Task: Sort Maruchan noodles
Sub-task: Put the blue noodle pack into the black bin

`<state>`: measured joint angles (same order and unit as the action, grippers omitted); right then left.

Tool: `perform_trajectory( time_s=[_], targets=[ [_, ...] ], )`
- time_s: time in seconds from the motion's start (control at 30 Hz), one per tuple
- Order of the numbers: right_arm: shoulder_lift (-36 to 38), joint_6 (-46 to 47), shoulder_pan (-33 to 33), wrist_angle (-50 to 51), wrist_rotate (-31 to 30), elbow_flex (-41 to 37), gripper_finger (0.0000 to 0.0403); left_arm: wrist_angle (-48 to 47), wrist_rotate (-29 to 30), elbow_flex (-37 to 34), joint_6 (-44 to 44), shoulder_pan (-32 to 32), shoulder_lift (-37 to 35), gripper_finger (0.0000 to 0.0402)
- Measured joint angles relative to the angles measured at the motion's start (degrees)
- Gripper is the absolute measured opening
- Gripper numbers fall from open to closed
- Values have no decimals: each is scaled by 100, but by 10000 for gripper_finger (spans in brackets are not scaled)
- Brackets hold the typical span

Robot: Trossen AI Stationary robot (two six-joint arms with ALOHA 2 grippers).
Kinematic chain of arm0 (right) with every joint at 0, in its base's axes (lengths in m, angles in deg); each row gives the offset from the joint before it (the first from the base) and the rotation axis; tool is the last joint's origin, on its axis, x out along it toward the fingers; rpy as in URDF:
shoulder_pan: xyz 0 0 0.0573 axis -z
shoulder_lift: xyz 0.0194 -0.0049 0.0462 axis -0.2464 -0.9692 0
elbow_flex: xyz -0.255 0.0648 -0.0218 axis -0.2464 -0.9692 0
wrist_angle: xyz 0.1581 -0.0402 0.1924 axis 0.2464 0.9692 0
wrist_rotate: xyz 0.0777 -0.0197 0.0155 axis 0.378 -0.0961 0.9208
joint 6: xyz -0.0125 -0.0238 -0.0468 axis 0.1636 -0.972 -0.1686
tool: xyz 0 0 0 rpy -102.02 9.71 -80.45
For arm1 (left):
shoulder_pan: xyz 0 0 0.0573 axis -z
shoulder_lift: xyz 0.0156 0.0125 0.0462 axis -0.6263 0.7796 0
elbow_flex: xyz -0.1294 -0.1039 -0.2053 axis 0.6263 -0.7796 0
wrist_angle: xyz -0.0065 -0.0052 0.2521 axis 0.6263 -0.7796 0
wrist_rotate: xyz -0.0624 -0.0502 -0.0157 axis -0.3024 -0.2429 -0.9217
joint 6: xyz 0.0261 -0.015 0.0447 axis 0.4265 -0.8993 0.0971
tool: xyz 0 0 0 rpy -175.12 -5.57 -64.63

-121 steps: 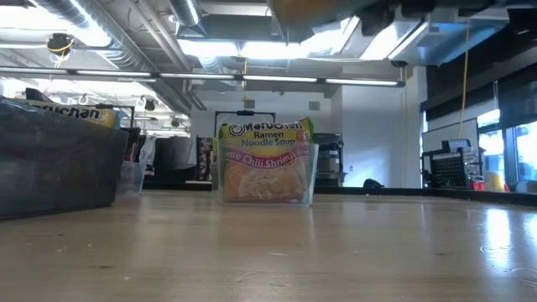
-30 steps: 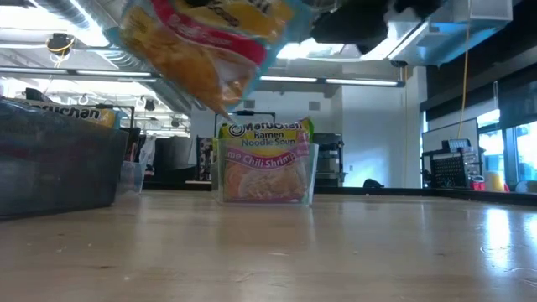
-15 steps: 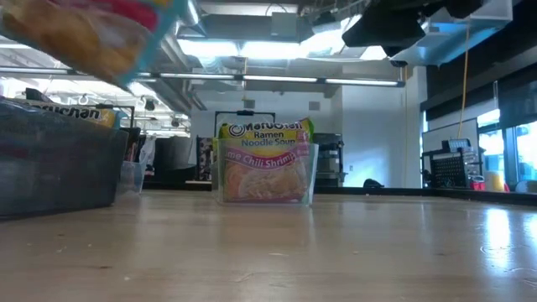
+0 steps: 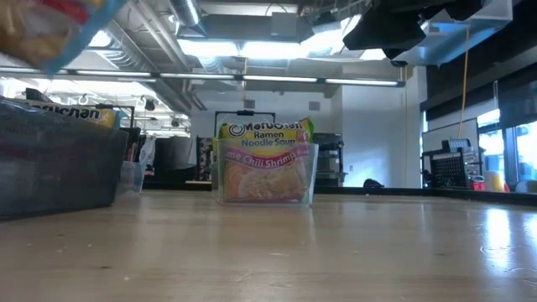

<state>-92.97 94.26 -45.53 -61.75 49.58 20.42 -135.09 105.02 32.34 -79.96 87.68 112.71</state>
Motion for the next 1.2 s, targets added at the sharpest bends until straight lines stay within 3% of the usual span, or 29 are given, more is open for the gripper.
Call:
perform_trajectory(
  time_s=[0.2, 0.4, 1.2],
  targets=[
    [0, -4, 4, -1, -54, 0, 209, -612, 4, 0, -922, 99, -12, 117],
    [-179, -4, 9, -51, -61, 0, 209, -516, 532, -285, -909, 252, 286, 117],
    [-472, 4, 17, -178, -105, 0, 209, 2763, 1761, -3046, -1578, 376, 323, 121]
  ],
)
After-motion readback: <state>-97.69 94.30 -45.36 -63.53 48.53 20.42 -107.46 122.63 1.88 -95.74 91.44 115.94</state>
